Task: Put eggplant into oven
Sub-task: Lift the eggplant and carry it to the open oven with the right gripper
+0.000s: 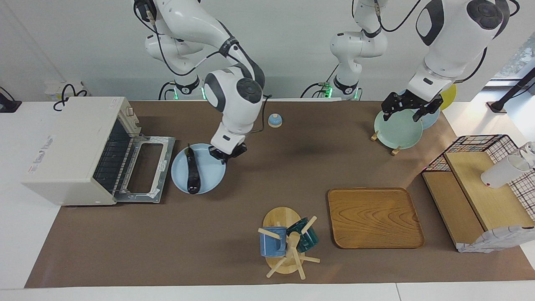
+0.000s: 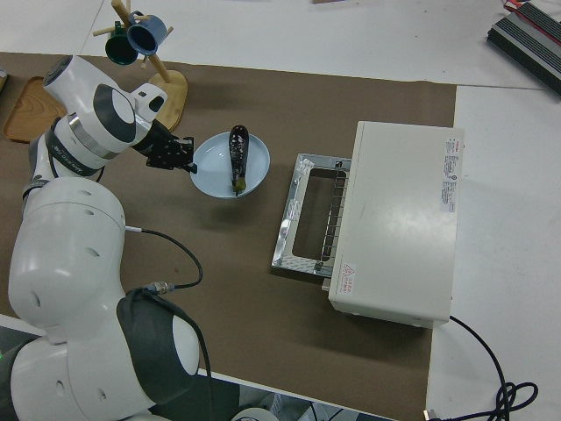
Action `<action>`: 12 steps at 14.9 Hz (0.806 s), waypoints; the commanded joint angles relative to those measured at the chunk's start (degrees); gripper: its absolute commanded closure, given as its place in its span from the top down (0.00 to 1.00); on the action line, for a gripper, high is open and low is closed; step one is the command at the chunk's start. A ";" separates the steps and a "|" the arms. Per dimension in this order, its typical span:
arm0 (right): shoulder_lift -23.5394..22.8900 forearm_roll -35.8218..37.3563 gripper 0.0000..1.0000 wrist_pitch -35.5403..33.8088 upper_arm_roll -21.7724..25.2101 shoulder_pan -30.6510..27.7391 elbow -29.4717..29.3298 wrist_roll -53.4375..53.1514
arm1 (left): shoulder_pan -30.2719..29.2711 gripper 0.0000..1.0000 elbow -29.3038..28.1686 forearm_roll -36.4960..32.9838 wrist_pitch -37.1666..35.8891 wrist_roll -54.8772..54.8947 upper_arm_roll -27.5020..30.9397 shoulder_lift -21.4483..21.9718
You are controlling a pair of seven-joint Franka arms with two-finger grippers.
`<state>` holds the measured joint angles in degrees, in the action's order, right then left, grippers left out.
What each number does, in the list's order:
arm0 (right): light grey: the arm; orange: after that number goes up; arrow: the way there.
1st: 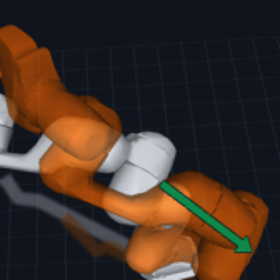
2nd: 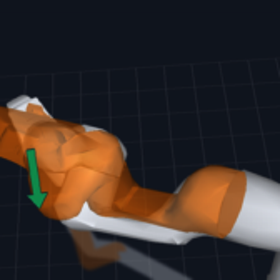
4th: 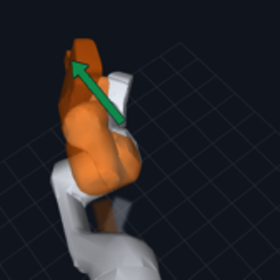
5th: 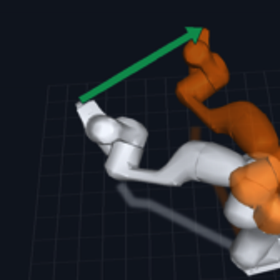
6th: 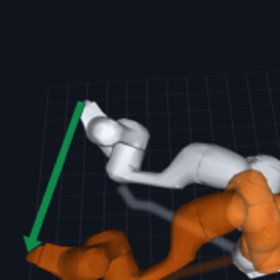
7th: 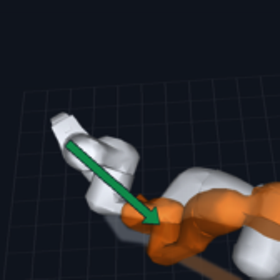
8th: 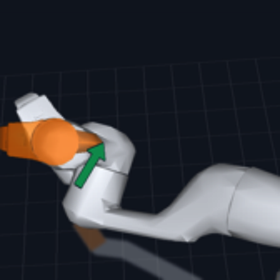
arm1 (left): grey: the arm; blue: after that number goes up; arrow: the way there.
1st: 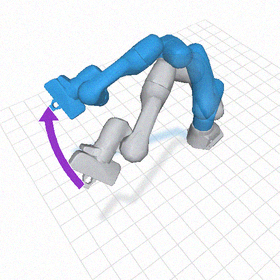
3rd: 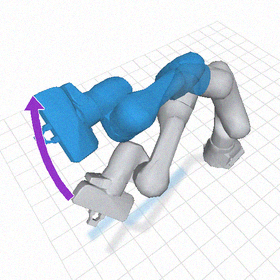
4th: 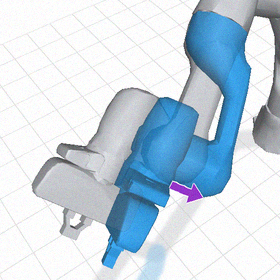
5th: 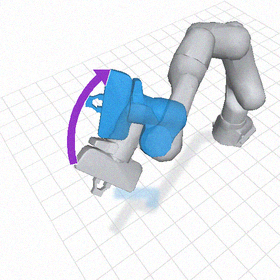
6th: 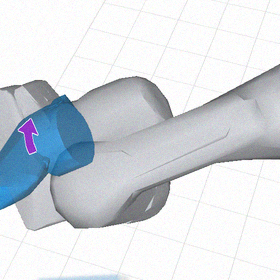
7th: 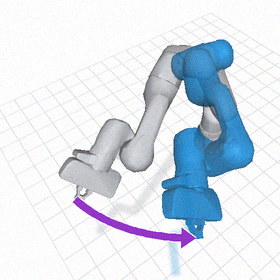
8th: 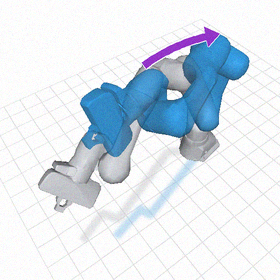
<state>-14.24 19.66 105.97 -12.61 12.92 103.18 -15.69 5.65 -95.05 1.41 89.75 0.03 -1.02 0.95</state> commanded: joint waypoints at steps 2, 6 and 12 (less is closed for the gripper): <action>12.47 0.56 0.00 5.21 -0.83 -12.71 14.50 13.72 | -2.57 1.00 0.65 -0.97 -1.07 2.34 -1.52 0.02; 17.92 0.20 0.00 12.05 -0.83 -22.12 22.84 23.40 | -2.75 1.00 0.56 -0.97 -1.42 2.25 -1.79 0.02; 19.16 0.03 0.00 20.85 -0.75 -28.04 29.27 28.00 | -2.66 1.00 0.65 -0.71 -1.69 1.64 -2.05 0.02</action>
<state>2.64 19.66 123.92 -12.49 -13.09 128.86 10.79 3.99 -95.05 1.41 89.24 1.60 -1.95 0.94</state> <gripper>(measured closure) 0.974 0.000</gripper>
